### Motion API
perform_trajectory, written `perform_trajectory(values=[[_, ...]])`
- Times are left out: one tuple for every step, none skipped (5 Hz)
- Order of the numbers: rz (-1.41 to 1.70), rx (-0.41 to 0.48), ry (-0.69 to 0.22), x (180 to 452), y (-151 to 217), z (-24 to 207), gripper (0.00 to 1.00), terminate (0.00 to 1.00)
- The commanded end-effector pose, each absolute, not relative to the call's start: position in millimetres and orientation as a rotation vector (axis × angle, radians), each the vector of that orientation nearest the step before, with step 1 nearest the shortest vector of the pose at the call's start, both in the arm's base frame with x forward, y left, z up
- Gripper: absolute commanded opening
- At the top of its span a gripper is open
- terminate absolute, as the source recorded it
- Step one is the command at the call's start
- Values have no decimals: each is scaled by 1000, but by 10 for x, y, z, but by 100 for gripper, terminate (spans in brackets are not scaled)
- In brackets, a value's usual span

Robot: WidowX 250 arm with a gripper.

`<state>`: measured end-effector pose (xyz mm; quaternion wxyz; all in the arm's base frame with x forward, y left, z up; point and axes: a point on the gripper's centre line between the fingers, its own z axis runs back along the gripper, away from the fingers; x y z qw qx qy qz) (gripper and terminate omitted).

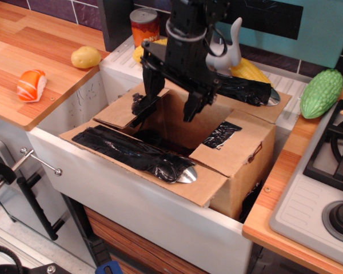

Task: Open small4fbox flaps

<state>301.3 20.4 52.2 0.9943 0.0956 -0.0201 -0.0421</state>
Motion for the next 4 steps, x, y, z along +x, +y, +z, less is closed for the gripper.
perform_trajectory(values=[[-90,190,-98,3076,222,464,100,0],[-89,186,-107,3080,189,399,100,0],[-86,168,-109,3073,121,351,100,0],[-69,159,-113,3069,41,322,100,0]])
